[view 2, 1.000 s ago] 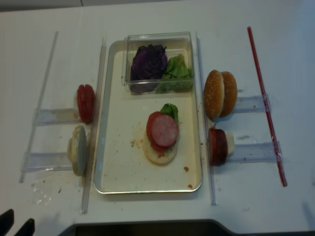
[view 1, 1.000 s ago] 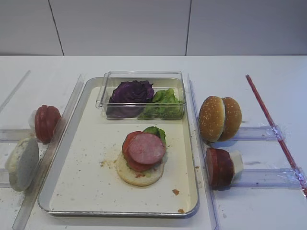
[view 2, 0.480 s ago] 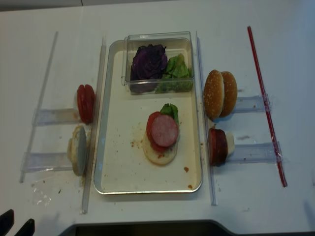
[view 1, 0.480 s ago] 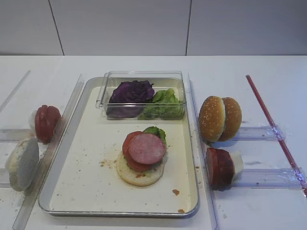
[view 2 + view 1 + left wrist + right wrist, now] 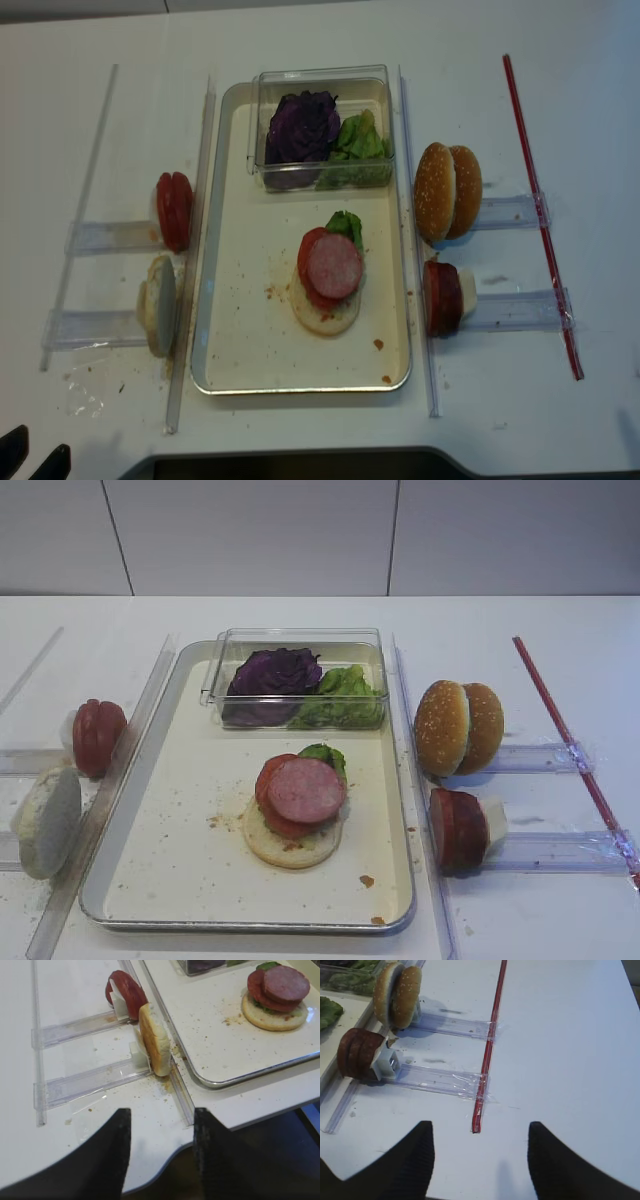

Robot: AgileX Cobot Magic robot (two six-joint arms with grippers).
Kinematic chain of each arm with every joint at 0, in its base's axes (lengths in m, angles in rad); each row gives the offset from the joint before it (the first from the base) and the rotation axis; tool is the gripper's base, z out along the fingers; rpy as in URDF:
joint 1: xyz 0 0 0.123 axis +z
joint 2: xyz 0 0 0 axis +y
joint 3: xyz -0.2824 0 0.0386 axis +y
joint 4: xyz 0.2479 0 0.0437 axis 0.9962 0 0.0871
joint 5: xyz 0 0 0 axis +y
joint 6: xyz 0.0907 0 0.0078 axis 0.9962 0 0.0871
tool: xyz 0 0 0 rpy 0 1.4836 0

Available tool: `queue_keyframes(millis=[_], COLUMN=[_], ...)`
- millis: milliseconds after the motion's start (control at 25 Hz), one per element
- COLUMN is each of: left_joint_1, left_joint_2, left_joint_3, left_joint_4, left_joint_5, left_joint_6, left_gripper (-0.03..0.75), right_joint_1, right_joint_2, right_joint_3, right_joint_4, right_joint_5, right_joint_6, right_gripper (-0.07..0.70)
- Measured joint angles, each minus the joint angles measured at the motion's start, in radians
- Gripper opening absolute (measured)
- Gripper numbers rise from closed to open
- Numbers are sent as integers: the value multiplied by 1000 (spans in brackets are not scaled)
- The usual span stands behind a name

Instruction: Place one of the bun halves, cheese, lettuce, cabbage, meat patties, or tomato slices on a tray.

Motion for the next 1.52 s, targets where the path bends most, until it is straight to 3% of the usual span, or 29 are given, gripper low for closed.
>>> queue_keyframes(millis=[1520], left_joint_1=[0], left_joint_2=[0], left_joint_3=[0], left_joint_4=[0], left_joint_5=[0], left_joint_6=[0], left_gripper=[284], right_joint_1=[0], right_joint_2=[0], right_joint_3=[0], right_joint_4=[0], right_joint_5=[0], right_joint_6=[-6], right_gripper=[445])
